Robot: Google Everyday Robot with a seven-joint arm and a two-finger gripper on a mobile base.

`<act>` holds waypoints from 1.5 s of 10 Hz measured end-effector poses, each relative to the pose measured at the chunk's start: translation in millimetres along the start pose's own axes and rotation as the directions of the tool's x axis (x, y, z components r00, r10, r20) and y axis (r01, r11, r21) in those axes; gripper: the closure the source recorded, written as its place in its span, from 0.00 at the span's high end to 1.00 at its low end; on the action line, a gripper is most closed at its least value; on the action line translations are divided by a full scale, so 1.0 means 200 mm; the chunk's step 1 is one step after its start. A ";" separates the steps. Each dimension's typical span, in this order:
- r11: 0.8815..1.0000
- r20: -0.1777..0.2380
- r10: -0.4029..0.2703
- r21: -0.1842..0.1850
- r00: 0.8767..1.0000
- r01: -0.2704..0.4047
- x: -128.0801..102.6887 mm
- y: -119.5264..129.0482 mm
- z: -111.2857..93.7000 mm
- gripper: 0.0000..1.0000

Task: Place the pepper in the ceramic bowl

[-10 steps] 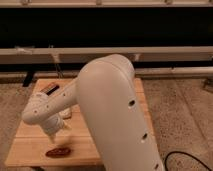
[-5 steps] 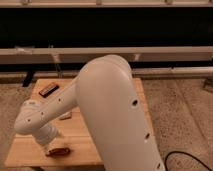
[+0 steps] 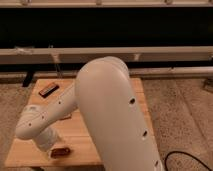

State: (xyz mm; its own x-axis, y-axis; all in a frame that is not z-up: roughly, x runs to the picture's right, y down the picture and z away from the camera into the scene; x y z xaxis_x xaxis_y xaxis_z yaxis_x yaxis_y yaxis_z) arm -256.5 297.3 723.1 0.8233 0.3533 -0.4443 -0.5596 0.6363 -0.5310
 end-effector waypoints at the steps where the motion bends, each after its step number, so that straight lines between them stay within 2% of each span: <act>1: 1.000 -0.008 -0.012 0.000 1.000 0.012 0.01 0.00 0.02 0.65; 6: 1.000 -0.046 -0.029 0.006 0.999 0.029 0.02 -0.01 0.10 0.64; 7: 1.000 -0.053 -0.028 0.011 0.998 0.028 0.02 -0.02 0.12 0.57; 9: 1.000 -0.054 -0.023 0.017 0.998 0.024 0.03 -0.03 0.12 0.37; 12: 1.000 -0.040 -0.011 0.016 0.999 0.012 0.04 -0.04 0.12 0.07; 13: 1.000 -0.037 -0.010 0.015 0.999 0.011 0.04 -0.04 0.12 0.02; 15: 1.000 -0.027 -0.007 0.009 1.000 0.007 0.04 -0.04 0.12 0.00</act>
State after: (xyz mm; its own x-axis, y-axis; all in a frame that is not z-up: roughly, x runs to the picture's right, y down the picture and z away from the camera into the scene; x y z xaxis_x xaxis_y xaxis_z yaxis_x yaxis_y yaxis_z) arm -242.7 311.7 740.2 0.8241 0.3300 -0.4603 -0.5529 0.6452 -0.5273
